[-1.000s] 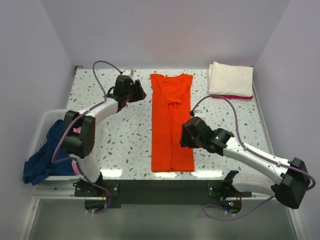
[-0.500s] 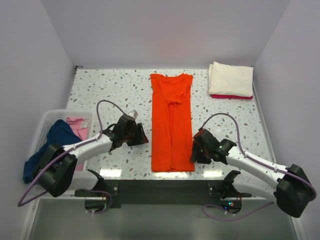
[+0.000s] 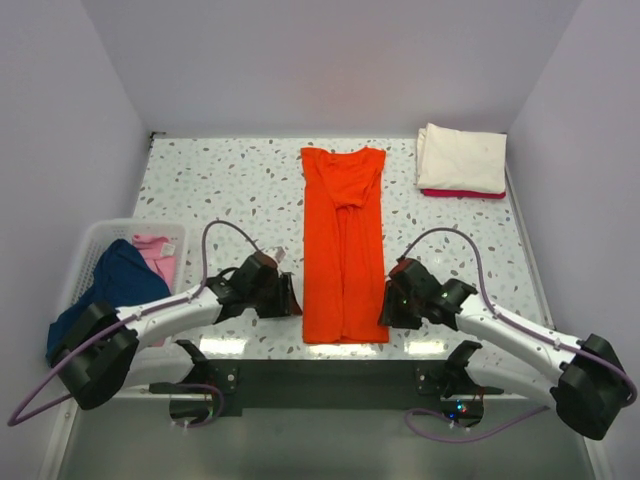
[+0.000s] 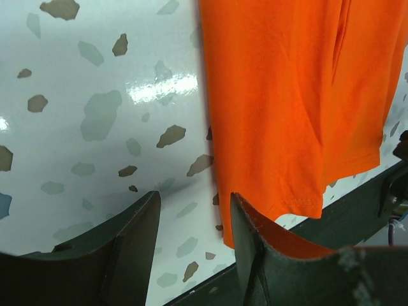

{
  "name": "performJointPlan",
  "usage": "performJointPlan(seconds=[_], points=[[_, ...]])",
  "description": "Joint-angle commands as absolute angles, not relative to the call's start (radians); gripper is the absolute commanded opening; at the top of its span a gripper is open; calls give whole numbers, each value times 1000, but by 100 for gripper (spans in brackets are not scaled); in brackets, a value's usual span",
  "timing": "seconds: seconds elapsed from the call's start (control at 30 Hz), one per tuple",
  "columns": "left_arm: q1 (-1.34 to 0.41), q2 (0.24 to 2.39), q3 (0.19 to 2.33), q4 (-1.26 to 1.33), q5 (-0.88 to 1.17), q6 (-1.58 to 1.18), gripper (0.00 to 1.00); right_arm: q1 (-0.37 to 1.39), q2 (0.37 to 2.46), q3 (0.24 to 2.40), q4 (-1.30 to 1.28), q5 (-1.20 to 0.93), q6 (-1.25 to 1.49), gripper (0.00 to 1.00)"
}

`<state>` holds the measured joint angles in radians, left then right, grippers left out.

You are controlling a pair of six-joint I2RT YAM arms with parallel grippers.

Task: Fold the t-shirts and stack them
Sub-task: Fold the tshirt

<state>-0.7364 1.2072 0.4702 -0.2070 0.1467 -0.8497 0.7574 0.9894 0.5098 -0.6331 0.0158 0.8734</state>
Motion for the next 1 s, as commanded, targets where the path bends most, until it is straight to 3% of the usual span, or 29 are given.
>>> performJointPlan(seconds=[0.0,0.23,0.67,0.97], points=[[-753,1178,459,-218,161,-874,52,768,983,583,-672,67,836,43],[-818,1224,456,-181,199,-877,52,945,1083,649,-709,211,874,42],[-900,1313,459,-132,216,-907,52,989,1152,615,-649,209,899,38],[-914,1342,456,-123,215,-916,37,1015,1198,595,-612,183,907,35]])
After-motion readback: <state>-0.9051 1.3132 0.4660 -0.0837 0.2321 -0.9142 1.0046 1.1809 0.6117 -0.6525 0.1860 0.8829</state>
